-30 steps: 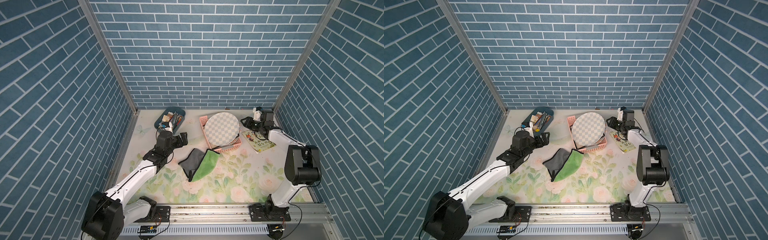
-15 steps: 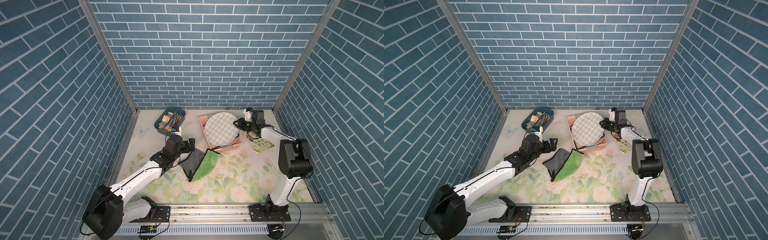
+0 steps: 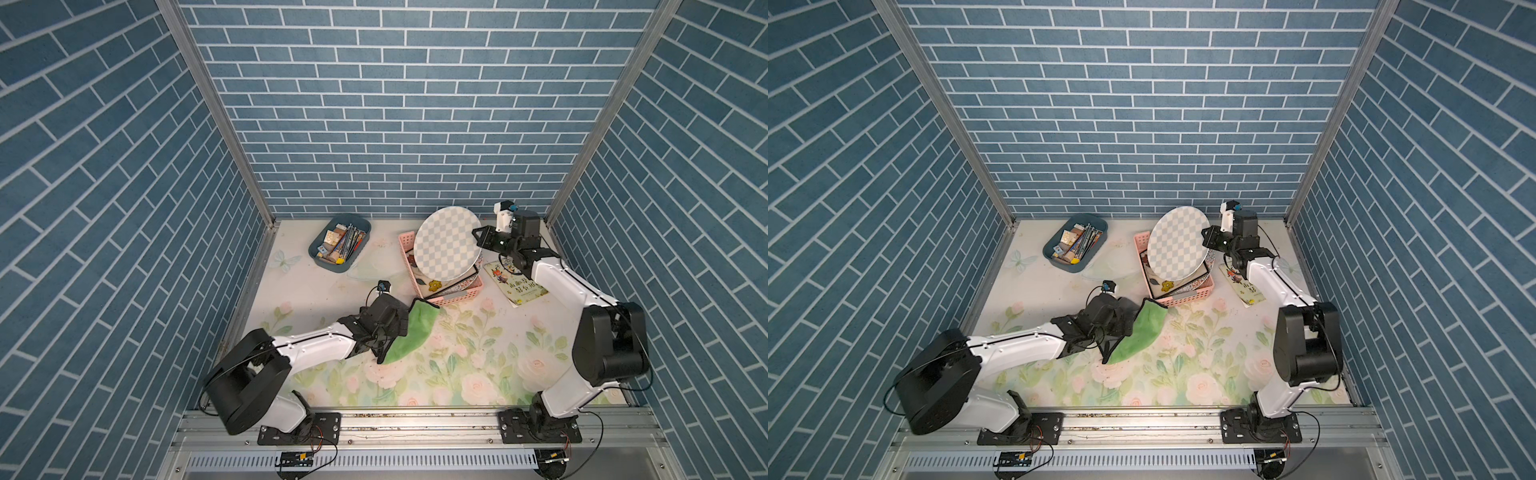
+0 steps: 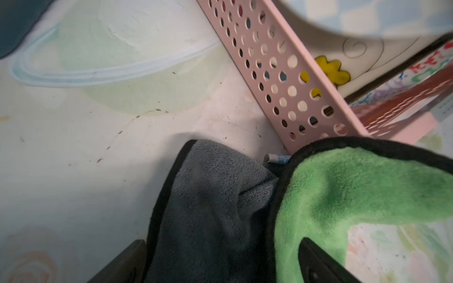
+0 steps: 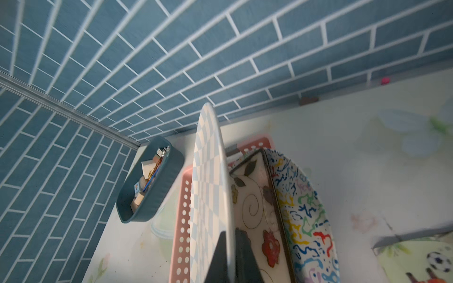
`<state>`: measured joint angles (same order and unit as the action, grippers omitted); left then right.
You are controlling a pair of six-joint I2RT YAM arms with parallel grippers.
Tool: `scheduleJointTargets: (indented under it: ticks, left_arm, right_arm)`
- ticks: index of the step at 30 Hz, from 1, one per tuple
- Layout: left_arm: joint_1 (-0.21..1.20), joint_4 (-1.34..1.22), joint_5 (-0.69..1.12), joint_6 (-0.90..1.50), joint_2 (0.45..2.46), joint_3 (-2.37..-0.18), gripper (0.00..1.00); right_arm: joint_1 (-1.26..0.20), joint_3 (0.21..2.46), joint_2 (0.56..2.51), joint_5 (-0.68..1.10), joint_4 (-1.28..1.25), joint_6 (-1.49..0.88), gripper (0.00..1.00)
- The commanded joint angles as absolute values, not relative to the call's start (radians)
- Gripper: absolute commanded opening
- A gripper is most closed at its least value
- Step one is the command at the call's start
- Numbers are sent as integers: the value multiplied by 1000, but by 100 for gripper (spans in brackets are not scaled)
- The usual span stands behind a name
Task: Wipe the wet plate dry
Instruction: Pick up the towel at the center of the board, then wipe the plate with towel.
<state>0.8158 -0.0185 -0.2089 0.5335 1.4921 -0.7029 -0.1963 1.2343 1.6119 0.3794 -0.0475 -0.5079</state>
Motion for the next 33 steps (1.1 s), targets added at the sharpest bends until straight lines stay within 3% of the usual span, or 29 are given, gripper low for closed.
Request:
scheduleJointTargets:
  ticks: [1, 9, 10, 11, 15, 20, 23, 30, 33]
  left_arm:
    - [843, 12, -248, 486, 1606, -780, 100]
    - [931, 204, -334, 474, 1943, -953, 100]
    - [935, 219, -356, 485, 1960, -961, 95]
    - [936, 218, -365, 499, 1956, -960, 84]
    - [928, 232, -375, 555, 1769, -965, 2]
    - [909, 257, -408, 573, 1370, -1090, 0]
    - [903, 159, -384, 520, 1271, -1140, 0]
    - [901, 208, -444, 432, 1498, -1366, 0]
    - [903, 176, -388, 441, 1555, -1387, 0]
  right_arm:
    - [-199, 1216, 1519, 344, -108, -496, 0]
    - [-218, 1152, 1394, 341, -66, -526, 0]
    - [-220, 1146, 1382, 340, -60, -525, 0]
    - [-223, 1139, 1369, 337, -55, -525, 0]
    - [-230, 1101, 1323, 333, -43, -518, 0]
    - [-268, 1032, 1242, 315, -65, -555, 0]
    - [-307, 992, 1204, 316, -114, -610, 0]
    - [-398, 950, 1151, 313, -266, -773, 0]
    - [-429, 951, 1134, 287, -324, -824, 0]
